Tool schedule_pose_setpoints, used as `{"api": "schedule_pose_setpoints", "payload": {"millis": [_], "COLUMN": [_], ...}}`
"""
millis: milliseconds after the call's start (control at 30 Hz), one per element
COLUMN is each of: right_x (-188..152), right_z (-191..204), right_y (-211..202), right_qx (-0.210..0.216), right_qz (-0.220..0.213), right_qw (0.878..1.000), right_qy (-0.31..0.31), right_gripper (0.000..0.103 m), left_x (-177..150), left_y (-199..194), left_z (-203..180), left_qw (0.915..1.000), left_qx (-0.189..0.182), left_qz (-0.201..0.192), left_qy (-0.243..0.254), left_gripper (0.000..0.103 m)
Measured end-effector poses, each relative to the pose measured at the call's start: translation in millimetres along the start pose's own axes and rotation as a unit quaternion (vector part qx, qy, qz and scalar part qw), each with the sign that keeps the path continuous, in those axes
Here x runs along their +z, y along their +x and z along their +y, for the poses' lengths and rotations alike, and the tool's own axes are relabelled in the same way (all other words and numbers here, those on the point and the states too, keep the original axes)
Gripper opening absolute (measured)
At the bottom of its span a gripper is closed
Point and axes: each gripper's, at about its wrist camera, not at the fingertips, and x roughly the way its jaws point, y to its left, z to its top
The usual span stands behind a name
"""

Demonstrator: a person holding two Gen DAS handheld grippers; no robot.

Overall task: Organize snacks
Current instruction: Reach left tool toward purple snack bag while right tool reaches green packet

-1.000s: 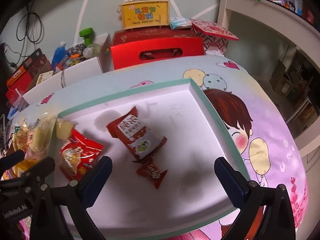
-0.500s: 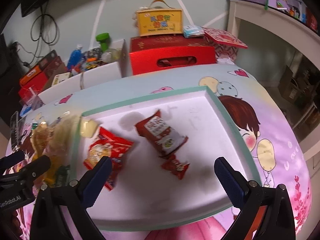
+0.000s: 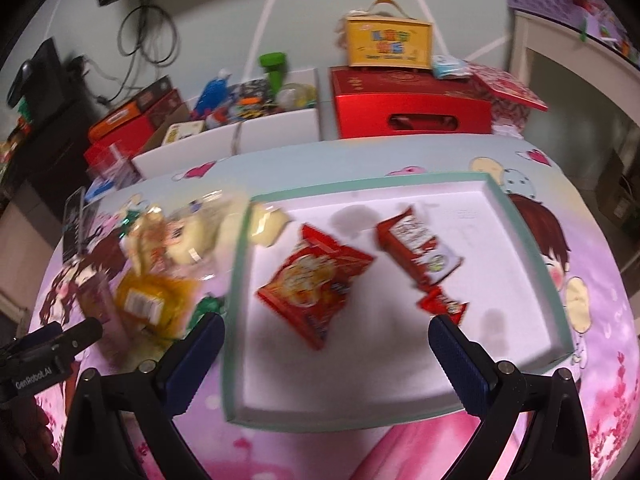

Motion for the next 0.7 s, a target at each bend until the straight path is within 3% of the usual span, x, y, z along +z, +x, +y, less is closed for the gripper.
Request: {"api": "schedule_pose_setpoints", "payload": {"millis": [333,600,700], "right_x": [-20,-29,-32], "right_z": [40,62,68], "right_y": [-2,4,7], "right_qx": [0.047,0.090,0.114], "right_qz": [0.016,0.038,0.047], "right_qw": [0.999,0.995,0.992], "right_qy": [-0.022,-0.014,0.001], "right_gripper": [0.103,0.103,0.103], "left_x": [-23,-32,-29], "left_y": [7,6,5], "left_z": [31,49,61], "left_qw": [0.9989,0.9980,0.9961], "left_qx": [0.000,-0.003,-0.003], "left_qz": [0.025,0.026,0.017], "left_qy": [-0.039,-0.057,-0.087], "left_gripper": [0.097,0.097,0.097]}}
